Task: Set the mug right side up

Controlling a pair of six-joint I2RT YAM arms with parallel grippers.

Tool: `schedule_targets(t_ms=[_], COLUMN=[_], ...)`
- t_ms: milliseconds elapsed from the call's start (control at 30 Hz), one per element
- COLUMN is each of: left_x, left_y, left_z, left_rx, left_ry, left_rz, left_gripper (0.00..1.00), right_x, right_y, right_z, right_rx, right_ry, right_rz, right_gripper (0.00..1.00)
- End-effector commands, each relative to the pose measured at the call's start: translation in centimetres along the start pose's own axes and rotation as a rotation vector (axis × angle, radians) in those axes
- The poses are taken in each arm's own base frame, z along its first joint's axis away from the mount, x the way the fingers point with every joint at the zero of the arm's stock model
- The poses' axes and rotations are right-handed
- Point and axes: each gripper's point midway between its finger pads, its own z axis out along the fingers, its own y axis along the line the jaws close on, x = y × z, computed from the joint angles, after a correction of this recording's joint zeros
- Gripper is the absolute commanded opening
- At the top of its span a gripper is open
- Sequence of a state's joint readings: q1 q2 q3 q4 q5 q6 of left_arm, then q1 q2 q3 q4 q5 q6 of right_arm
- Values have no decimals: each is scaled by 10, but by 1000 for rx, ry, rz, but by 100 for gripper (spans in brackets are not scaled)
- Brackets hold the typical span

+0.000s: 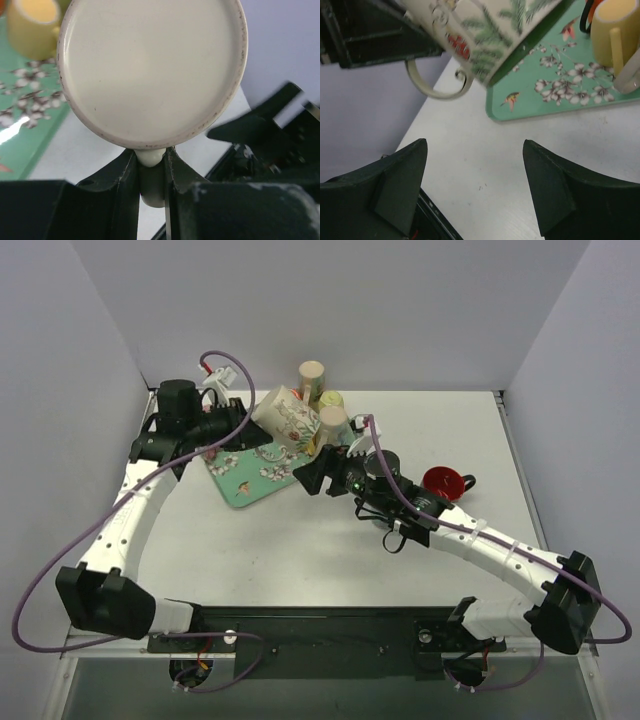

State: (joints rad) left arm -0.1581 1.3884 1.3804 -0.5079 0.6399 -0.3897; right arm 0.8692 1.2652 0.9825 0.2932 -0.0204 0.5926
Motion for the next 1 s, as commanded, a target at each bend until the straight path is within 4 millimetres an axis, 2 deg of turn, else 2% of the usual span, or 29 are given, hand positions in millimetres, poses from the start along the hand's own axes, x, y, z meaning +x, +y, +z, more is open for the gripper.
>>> schedule_targets(t_ms=[0, 33, 67, 133, 233, 333, 400, 433, 467, 500, 533, 567, 600, 633, 667, 700, 733, 767, 800, 833, 867, 900, 933, 967], left_x=[-27, -23, -21, -12, 0, 17, 25, 26, 27, 27, 29, 30, 30, 32, 33, 29, 27, 19, 7, -2, -15, -24, -35, -44], left_y=[-89, -97, -98, -109, -130, -145, -148, -149, -148, -149, -149, -148, -148, -145, -137, -130, -115, -104, -79, -64, -42, -27, -8, 6], left_z=[-35, -35, -33, -27, -29, -26, -21, -20, -17, -16, -15, -13, -13, -12, -8, -8, -4, -4, -2, -6, -11, -17, -24, -33], left_rx=[270, 289, 292, 327, 432, 486, 509, 527, 529, 535, 537, 533, 534, 524, 486, 445, 357, 285, 136, 64, -58, -125, -224, -278], left_ry=[-116, -109, -110, -89, -42, -4, 18, 16, 23, 17, 21, 22, 21, 22, 22, 7, -10, -44, -88, -116, -154, -179, -211, -239], left_rz=[162, 164, 155, 156, 148, 161, 161, 159, 150, 156, 161, 170, 177, 188, 199, 210, 249, 276, 299, 312, 334, 334, 354, 357], left_gripper=[0, 0, 0, 0, 0, 0, 0, 0, 0, 0, 0, 0, 0, 0, 9, 44, 61, 84, 85, 85, 85, 85, 86, 86], right_x=[-71, -71, -82, -86, -91, -102, -107, -113, -112, -122, -123, -128, -127, -127, -116, -119, -109, -113, -100, -103, -87, -89, -67, -64], right_y=[24, 22, 22, 25, 15, 33, 48, 55, 56, 61, 60, 61, 58, 54, 48, 45, 39, 35, 18, 19, 3, 3, -11, -10], right_z=[-13, -15, -21, -25, -29, -37, -40, -43, -44, -51, -52, -54, -52, -49, -44, -45, -43, -44, -42, -44, -41, -43, -37, -36], right_rx=[-108, -103, -99, -122, -85, -187, -250, -281, -289, -313, -317, -309, -286, -248, -209, -180, -148, -112, -30, -12, 61, 74, 127, 136], right_ry=[-242, -247, -295, -313, -334, -376, -380, -401, -409, -456, -469, -481, -467, -444, -400, -395, -350, -353, -294, -281, -207, -194, -105, -72], right_rz=[90, 86, 84, 84, 80, 75, 68, 66, 69, 84, 88, 98, 92, 77, 40, 33, 1, -10, -50, -70, -114, -124, -147, -156], right_gripper=[72, 72, 72, 73, 72, 71, 67, 61, 48, 38, 18, 6, 0, 0, 0, 0, 0, 0, 0, 0, 0, 0, 0, 0])
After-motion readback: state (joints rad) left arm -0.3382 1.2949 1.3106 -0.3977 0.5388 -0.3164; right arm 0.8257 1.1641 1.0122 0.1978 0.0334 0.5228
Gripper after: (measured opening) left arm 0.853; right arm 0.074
